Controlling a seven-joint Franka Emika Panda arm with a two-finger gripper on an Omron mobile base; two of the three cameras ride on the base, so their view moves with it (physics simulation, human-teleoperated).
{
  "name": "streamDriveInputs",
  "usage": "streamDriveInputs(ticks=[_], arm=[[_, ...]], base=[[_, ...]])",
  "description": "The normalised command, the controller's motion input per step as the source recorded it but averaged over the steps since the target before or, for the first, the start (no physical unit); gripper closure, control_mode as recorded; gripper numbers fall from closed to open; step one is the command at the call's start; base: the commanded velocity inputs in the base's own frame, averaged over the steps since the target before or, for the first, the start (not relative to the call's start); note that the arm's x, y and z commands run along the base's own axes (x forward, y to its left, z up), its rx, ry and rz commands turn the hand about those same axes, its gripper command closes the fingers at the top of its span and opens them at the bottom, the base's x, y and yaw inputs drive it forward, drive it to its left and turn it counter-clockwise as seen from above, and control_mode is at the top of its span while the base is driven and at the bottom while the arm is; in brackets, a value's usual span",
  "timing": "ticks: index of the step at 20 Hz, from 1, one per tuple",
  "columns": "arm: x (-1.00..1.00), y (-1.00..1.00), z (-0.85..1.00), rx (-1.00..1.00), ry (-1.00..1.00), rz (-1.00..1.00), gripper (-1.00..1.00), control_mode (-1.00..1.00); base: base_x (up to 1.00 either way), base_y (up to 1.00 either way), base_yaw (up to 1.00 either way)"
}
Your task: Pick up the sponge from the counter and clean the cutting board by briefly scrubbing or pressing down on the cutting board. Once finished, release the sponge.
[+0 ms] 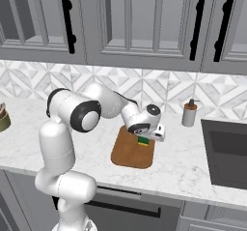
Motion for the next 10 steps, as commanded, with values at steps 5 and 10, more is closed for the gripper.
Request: streamDriveInputs(ticks=[5,10], arm=[[0.46,0.0,0.16,0.03,0.0,0.0,1.0,-1.0],[0.25,0.22,-0.21,0.0,-0.02,0.0,1.0,-1.0]], base=[[0.0,0.0,0.0],[0.0,0.0,0.0]])
